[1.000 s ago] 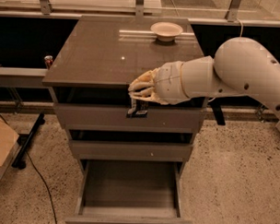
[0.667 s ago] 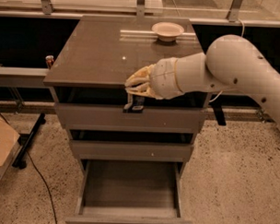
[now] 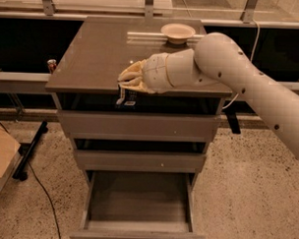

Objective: Pick rxbar blueberry from bottom drawer and place on counter

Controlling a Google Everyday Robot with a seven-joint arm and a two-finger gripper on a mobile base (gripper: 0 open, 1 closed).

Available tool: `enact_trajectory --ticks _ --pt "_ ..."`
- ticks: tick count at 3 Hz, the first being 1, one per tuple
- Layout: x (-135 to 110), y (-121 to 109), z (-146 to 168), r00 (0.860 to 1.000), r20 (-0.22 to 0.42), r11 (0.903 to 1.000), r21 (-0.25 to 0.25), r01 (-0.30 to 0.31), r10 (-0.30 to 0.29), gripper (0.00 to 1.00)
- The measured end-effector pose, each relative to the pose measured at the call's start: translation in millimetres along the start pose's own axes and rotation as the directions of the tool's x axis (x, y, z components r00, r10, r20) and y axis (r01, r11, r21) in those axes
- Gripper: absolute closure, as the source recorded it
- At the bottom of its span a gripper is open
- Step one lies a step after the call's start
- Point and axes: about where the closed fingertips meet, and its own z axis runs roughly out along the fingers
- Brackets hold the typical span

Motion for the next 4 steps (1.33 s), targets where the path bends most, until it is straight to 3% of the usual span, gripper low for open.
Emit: enact_trajectory --ticks 2,4 --pt "-28.0 -41.0 54.6 0.992 0.1 0.9975 0.001 0.071 -0.071 1.0" --pt "-46.1 -82.8 108.8 0.984 0.153 0.995 -0.013 0.099 -0.095 1.0"
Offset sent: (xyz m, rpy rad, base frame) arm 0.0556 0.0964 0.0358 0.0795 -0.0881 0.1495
